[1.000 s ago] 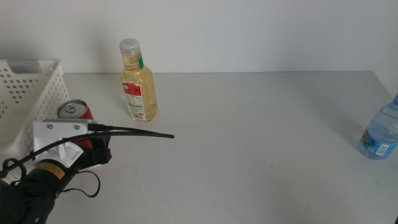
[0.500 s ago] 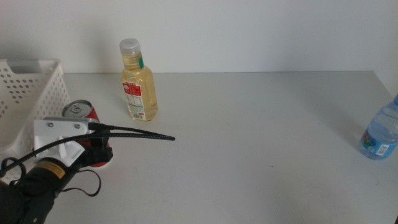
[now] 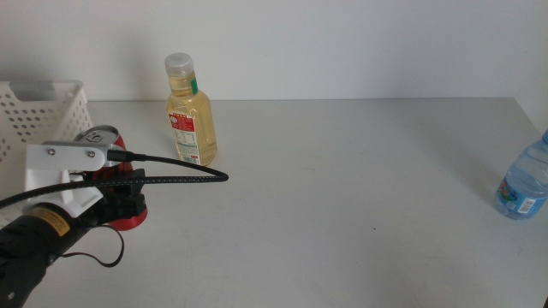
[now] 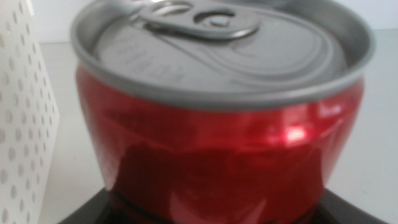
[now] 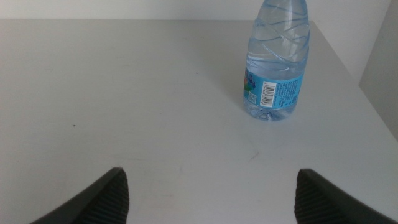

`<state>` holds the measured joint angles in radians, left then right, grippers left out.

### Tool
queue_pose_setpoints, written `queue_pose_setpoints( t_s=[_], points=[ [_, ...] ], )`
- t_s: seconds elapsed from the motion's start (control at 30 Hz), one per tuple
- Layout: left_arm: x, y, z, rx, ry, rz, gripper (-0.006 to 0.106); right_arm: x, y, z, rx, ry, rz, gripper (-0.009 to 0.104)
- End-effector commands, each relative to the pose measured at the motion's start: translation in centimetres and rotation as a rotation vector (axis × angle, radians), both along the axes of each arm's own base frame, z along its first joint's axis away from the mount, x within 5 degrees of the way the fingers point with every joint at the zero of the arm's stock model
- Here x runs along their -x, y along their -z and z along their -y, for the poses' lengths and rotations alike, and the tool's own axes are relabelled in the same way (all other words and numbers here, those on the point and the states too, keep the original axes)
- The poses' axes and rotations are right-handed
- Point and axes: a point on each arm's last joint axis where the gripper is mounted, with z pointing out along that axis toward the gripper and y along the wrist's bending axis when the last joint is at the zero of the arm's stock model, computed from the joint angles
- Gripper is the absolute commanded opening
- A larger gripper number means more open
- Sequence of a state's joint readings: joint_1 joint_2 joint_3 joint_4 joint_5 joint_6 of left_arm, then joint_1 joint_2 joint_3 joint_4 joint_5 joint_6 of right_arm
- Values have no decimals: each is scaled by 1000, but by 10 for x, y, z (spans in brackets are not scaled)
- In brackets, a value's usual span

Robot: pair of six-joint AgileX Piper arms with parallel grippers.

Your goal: Use arms to grab the bottles and put them into the dustbin to the left of the table.

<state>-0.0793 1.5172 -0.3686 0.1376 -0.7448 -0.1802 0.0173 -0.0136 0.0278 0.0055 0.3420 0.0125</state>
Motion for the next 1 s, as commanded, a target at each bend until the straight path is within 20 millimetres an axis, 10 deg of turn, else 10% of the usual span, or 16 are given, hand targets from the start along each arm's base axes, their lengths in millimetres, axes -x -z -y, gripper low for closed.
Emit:
queue_pose_setpoints(
  t_s=[0.0, 0.97],
  points=[
    [0, -31, 1, 59, -7, 103, -2, 0, -11, 0, 14, -3, 102, 94],
    [-35, -210, -25, -176, -150, -407, -2, 0, -11, 0, 14, -3, 102, 94]
  ],
)
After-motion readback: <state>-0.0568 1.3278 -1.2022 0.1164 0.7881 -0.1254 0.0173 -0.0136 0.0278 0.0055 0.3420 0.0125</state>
